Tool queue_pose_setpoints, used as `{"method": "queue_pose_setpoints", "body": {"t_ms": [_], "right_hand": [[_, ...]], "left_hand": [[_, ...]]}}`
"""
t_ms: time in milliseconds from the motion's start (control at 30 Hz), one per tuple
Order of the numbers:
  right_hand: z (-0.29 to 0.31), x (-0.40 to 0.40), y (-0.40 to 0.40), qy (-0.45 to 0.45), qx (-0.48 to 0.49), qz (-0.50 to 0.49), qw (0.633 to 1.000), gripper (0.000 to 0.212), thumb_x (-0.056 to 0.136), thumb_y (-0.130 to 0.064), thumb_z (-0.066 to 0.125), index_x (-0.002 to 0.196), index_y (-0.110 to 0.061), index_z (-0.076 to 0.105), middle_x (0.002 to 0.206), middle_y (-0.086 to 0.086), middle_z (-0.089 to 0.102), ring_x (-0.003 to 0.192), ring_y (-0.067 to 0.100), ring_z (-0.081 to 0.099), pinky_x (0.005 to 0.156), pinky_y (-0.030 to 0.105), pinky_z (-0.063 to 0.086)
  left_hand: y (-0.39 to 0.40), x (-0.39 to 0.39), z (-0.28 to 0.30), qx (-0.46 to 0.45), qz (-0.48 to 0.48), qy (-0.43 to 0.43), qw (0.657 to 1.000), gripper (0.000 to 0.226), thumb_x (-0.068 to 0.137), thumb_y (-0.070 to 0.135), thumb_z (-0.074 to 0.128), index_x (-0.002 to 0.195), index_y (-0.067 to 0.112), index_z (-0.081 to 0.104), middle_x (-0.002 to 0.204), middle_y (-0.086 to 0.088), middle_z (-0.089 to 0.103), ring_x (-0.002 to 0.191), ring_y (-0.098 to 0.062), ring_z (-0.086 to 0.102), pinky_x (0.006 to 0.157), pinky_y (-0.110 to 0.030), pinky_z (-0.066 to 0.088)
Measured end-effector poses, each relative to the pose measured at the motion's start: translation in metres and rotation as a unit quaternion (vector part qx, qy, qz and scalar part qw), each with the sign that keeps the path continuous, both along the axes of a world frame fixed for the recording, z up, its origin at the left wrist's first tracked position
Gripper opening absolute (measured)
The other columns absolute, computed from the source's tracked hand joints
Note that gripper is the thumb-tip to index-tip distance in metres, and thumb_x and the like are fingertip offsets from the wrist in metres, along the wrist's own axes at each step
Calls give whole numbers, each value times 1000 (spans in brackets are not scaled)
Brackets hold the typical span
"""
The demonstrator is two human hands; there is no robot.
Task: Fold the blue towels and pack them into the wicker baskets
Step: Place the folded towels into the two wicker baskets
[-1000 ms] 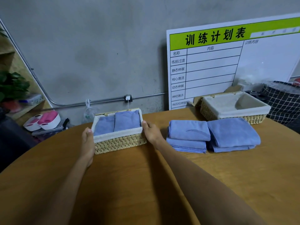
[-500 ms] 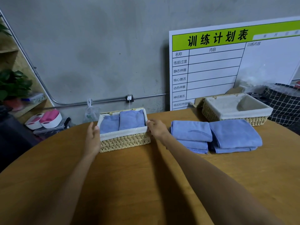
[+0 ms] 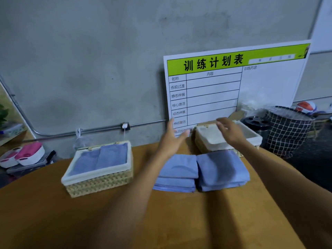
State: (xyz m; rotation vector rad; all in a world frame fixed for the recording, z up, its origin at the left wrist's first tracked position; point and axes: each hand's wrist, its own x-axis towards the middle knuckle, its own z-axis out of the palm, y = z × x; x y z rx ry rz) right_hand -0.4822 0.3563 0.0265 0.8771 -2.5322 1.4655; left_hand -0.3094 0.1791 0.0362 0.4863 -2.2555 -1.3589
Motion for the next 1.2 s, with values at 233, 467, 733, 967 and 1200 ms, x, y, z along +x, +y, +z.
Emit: {"method": "queue_pose_setpoints", "body": {"t_ms": [233, 467, 733, 967, 1200], "right_hand": [[-27, -81, 78, 36, 71, -59, 995, 42, 102, -44, 49, 133, -18, 58, 129, 10, 65, 114, 32, 60, 90, 45, 49], [-61, -111, 84, -28, 22, -67, 997, 44, 102, -40, 51, 137, -14, 56, 131, 16, 61, 115, 36, 58, 91, 48, 49], [-63, -109, 74, -41, -26, -67, 997, 41, 98, -44, 59, 132, -21, 62, 132, 11, 62, 120, 33, 58, 96, 54, 50], [-18, -94, 70, -10, -96, -82, 992, 49, 93, -49, 63, 131, -18, 63, 138, 8, 59, 128, 30, 53, 100, 56, 49], [53, -16, 48, 59, -158, -70, 983, 46, 94, -47, 64, 130, -19, 62, 135, 10, 62, 130, 30, 52, 103, 48, 45]], "left_hand": [[46, -93, -35, 9, -70, -118, 991, 107, 83, 59, 73, 158, 34, 1, 154, 0, 41, 137, -19, 44, 106, -31, 39], [55, -121, -60, -28, -107, -168, 980, 126, 70, 58, 84, 156, 38, -6, 154, 0, 36, 135, -23, 43, 110, -37, 40], [53, -131, -67, -28, -68, -120, 990, 133, 58, 50, 91, 155, 41, 1, 148, 3, 44, 129, -21, 47, 107, -43, 46], [40, -133, -35, -44, -55, -11, 997, 111, 50, 54, 89, 142, 48, 27, 135, 3, 58, 121, -21, 58, 97, -48, 54], [26, -50, 38, -78, -39, 69, 994, 111, 69, 26, 93, 148, 53, 19, 120, 35, 44, 122, -1, 46, 96, -16, 43]]}}
